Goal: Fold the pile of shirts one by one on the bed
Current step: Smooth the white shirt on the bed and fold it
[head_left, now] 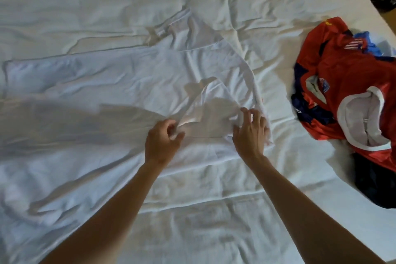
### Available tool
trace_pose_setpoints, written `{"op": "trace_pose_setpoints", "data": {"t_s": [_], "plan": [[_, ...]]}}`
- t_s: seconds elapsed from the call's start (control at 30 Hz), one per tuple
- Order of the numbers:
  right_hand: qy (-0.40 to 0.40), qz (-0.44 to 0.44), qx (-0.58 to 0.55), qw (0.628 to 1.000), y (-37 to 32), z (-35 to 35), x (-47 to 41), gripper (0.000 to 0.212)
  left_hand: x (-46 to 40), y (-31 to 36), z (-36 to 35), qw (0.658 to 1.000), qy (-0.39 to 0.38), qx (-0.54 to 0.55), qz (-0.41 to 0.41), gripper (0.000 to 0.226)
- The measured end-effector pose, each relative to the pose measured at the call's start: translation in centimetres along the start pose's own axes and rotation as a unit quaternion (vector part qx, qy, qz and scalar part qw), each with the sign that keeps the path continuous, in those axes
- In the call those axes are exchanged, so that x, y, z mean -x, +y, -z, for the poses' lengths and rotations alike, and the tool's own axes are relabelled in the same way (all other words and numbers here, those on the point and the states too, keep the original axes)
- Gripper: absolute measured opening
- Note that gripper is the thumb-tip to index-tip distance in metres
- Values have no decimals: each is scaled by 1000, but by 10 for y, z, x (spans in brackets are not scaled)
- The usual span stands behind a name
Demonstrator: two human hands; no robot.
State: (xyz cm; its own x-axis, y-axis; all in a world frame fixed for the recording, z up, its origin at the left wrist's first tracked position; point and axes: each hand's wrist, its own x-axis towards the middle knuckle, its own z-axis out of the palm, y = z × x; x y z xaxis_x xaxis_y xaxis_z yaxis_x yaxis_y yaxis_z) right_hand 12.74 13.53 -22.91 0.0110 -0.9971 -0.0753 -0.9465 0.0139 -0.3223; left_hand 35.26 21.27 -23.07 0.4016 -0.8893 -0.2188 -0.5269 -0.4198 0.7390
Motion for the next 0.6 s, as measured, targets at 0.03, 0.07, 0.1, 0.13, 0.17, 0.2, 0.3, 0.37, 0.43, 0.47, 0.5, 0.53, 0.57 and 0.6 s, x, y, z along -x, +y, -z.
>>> {"op": "trace_pose_setpoints", "data": {"t_s": [0.03,0.07,0.1,0.13,0.17,0.2,0.3,0.37,0.43,0.47,0.5,0.53,0.57,0.6], "plan": [[26,40,8,999,-11,-5,14,51,12,-10,6,999,12,-39,-35,40],[45,87,2,995,-25,-10,28,56,24,-21,14,993,33,-87,-73,42],[51,137,-12,989,-40,-15,41,57,37,-34,23,984,54,-133,-104,41],[42,188,-31,981,-56,-23,54,56,49,-49,34,976,67,-169,-120,40],[24,237,-48,970,-72,-31,65,53,61,-63,45,970,74,-196,-126,38],[0,280,-63,958,-87,-40,75,51,73,-78,56,964,77,-219,-126,37],[-53,377,-82,921,-126,-68,97,49,105,-119,89,948,84,-282,-122,35],[-80,415,-68,904,-148,-78,106,51,120,-137,111,941,75,-314,-104,40],[-107,449,-50,886,-163,-87,111,50,130,-148,129,937,39,-342,-60,58],[-119,461,-43,878,-168,-91,113,47,135,-151,137,935,21,-352,-32,68],[-125,470,-38,873,-173,-94,114,44,138,-156,145,935,15,-355,-10,76],[-126,475,-35,870,-176,-97,113,40,141,-161,153,936,21,-351,1,79],[-126,475,-35,870,-179,-98,112,37,143,-166,162,940,33,-339,2,79],[-127,471,-36,872,-180,-97,111,37,144,-171,170,947,50,-318,-1,75]]}}
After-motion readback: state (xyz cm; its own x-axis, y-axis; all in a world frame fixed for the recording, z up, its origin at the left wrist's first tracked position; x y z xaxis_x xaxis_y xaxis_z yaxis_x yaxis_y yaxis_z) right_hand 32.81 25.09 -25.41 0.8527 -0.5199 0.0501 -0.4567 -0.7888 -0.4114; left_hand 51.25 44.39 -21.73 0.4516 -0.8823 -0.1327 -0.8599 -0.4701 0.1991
